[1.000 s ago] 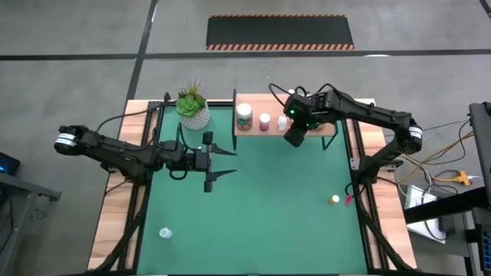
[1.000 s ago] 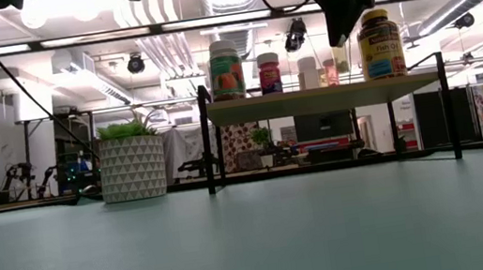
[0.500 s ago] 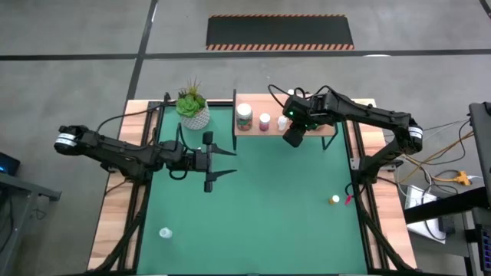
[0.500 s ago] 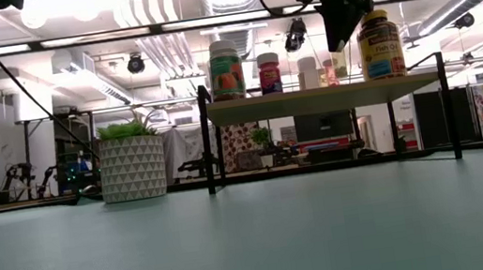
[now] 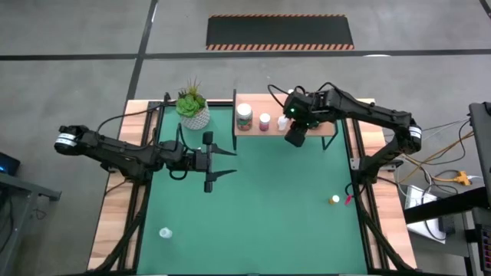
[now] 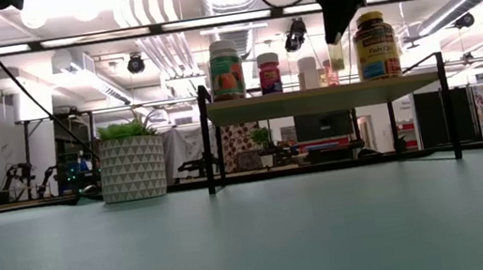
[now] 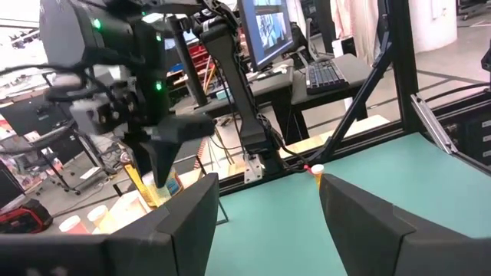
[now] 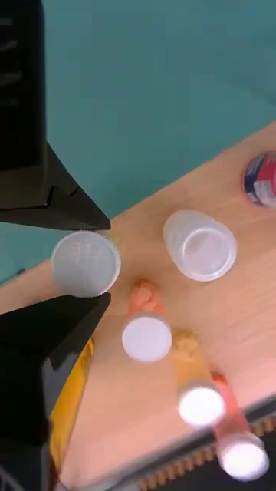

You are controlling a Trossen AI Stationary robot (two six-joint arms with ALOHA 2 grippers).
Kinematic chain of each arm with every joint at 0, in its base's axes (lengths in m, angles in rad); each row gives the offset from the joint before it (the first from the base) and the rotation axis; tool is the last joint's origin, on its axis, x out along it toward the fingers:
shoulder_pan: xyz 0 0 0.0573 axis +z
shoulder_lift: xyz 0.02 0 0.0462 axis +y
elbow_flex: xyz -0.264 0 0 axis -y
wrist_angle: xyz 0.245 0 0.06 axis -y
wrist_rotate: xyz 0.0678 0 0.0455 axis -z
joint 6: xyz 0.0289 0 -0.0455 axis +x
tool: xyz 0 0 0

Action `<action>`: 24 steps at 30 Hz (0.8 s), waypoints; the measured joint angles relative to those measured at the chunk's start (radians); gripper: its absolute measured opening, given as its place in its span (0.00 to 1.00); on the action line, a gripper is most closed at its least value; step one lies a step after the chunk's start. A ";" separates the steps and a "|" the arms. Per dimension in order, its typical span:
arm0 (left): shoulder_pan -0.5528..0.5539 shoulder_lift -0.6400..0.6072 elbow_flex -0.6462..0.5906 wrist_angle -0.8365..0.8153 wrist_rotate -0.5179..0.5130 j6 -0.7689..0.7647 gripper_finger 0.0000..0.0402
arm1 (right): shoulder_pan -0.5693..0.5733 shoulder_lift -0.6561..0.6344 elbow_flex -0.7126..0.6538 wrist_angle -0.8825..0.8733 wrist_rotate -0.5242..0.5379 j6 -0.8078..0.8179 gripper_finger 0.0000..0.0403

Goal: Pick and place medicine bottles onto shelf by color
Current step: Put the small yellow medicine bottle on the shelf

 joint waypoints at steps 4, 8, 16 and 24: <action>0.000 0.000 0.000 0.002 0.000 0.000 0.52 | 0.000 0.000 0.045 -0.052 -0.013 -0.162 0.31; 0.000 0.000 0.000 0.004 0.000 0.008 0.52 | 0.000 -0.001 0.064 -0.052 -0.123 -0.409 0.29; 0.000 0.000 -0.001 0.004 0.000 0.010 0.52 | 0.000 0.053 0.054 -0.054 -0.137 -0.506 0.28; 0.000 0.000 -0.012 0.005 0.000 0.032 0.52 | 0.000 0.099 0.053 -0.057 -0.062 -0.493 0.29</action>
